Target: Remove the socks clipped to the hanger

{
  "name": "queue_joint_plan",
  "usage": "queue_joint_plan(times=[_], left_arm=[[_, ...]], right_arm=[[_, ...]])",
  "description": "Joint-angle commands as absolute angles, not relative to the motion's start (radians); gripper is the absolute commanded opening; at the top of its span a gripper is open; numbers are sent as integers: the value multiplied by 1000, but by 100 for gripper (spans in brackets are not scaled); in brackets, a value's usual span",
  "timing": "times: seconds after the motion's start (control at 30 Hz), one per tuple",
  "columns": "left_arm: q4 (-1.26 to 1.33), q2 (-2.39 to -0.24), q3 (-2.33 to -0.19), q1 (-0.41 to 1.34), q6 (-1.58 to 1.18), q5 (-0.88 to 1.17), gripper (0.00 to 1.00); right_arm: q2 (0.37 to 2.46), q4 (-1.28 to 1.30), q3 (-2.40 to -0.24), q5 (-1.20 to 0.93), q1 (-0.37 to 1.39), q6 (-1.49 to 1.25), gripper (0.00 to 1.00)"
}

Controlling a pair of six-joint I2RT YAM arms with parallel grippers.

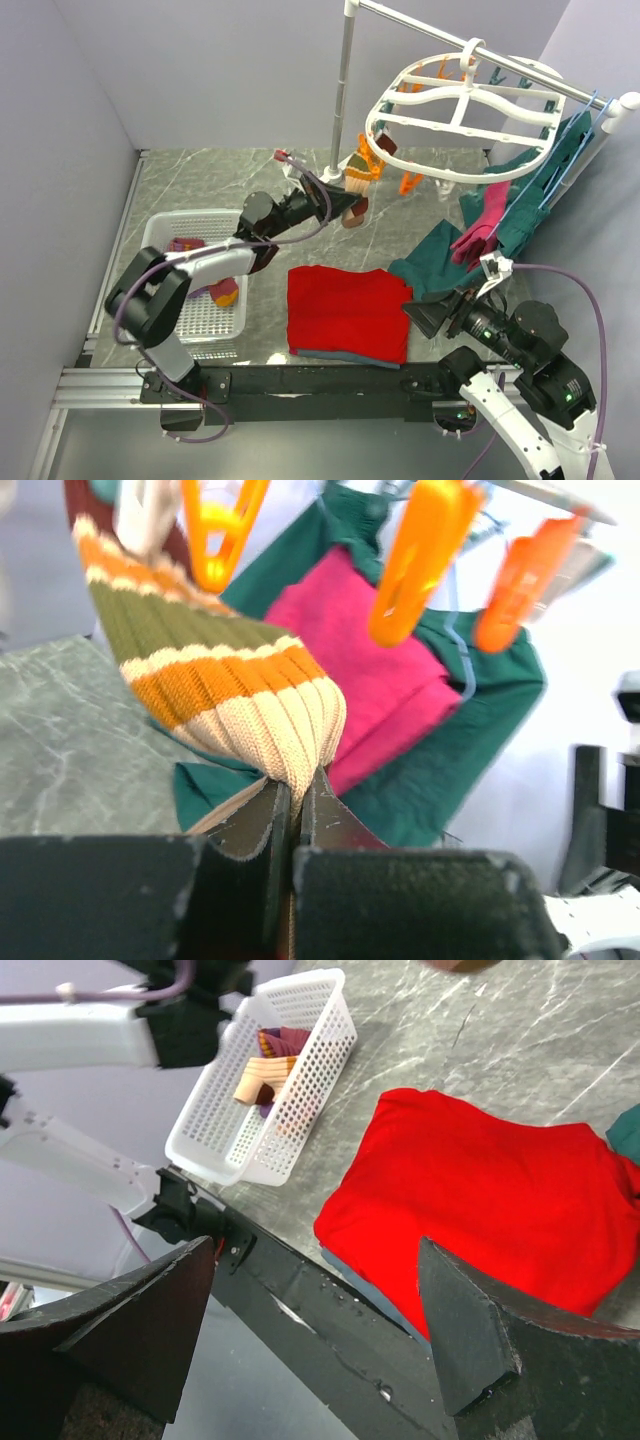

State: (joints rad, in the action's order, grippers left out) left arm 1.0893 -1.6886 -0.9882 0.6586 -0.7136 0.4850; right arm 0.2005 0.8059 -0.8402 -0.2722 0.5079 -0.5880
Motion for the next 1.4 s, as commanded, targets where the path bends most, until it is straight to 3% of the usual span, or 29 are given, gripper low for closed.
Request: queue_joint_plan(times=[0.0,0.2,0.4,0.8,1.13,1.37], left_arm=[[964,-1539,-934,715,-605,440,1],[833,-1427,-891,814,-551,335,1],[647,-1344,-900,954,-538,95,1],[603,-1299,-908,1072,-578,3,1],[578,-1319,-939,1138,-561,-31,1],[558,-1345,-971,1161,-554,-28,2]], right_arm=[[239,738,-882,-273,511,-555,88],[271,701,-873,-287,511,-545,88],[291,663,-867,-301,511,-545,88],[304,468,-801,-282,511,-614,87],[337,330,-781,-88,511,-703,72],[402,238,-766,-140,511,-724,70]])
